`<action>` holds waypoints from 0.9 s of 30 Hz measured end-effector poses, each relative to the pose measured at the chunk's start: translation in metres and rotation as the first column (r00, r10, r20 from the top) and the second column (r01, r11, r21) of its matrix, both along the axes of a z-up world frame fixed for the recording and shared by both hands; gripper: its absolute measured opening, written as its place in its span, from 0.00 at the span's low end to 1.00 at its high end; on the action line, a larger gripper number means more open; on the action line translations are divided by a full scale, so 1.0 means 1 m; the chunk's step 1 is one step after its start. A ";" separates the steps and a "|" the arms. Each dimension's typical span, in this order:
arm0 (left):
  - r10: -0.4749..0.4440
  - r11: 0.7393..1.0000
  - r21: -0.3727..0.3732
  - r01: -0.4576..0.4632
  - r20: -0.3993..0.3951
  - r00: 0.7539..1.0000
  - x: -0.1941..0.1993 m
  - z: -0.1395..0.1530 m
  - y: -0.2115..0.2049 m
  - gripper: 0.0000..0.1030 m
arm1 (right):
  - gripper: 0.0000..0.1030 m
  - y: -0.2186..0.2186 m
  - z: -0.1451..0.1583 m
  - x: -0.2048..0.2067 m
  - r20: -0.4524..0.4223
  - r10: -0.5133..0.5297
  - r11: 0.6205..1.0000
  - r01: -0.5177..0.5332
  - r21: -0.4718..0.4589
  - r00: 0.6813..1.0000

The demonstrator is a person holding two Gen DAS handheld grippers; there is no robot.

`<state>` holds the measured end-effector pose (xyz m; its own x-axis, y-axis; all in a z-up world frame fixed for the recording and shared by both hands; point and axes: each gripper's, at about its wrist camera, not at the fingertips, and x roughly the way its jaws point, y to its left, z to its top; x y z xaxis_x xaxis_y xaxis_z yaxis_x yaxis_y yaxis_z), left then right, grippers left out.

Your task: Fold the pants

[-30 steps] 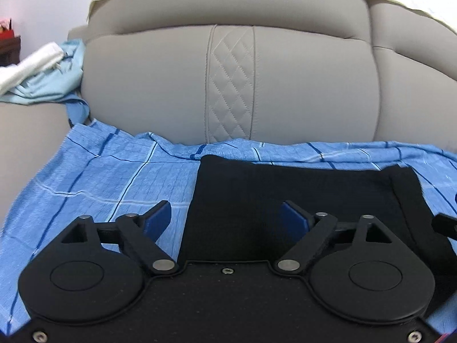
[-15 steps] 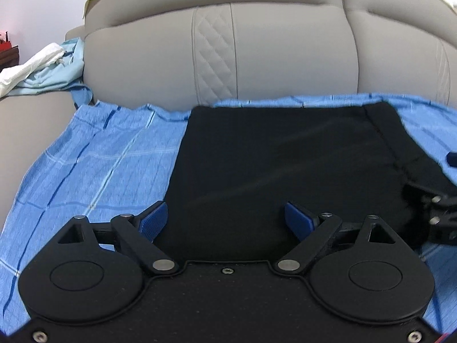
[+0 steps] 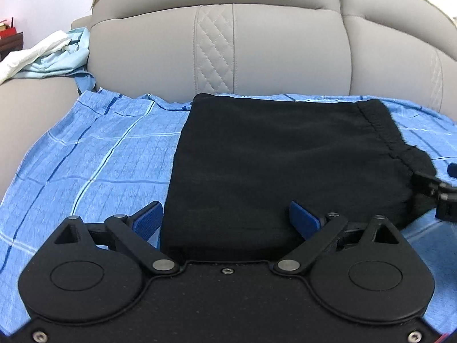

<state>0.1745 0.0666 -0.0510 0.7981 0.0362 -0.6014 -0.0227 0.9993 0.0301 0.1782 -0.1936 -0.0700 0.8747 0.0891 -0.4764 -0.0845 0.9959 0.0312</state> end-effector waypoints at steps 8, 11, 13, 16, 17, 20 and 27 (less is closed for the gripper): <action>-0.028 1.000 0.009 0.028 -0.044 0.999 -0.030 -0.008 -0.009 1.00 | 1.00 0.020 -0.004 -0.043 -0.010 0.061 0.998 -0.061 0.033 0.998; -0.037 0.999 -0.017 0.036 -0.069 0.997 -0.034 -0.015 -0.008 1.00 | 1.00 0.024 -0.011 -0.047 -0.032 0.053 0.998 -0.052 0.029 0.998; -0.032 0.999 -0.009 0.031 -0.060 0.998 -0.038 -0.019 -0.009 1.00 | 1.00 0.025 -0.015 -0.051 -0.037 0.057 0.998 -0.055 0.033 0.998; -0.025 1.000 -0.005 0.025 -0.049 0.999 -0.042 -0.022 -0.011 1.00 | 1.00 0.031 -0.019 -0.058 -0.036 0.059 0.998 -0.059 0.001 0.998; -0.023 1.000 -0.007 0.023 -0.050 0.998 -0.042 -0.022 -0.011 1.00 | 1.00 0.033 -0.020 -0.059 -0.036 0.062 0.998 -0.063 -0.018 0.997; -0.022 1.000 -0.006 0.022 -0.048 0.999 -0.043 -0.022 -0.012 1.00 | 1.00 0.039 -0.021 -0.060 -0.037 0.091 0.995 -0.093 -0.035 0.995; -0.026 1.000 -0.001 0.026 -0.038 0.999 -0.043 -0.023 -0.012 1.00 | 1.00 0.043 -0.026 -0.060 -0.008 0.117 0.992 -0.117 -0.047 0.993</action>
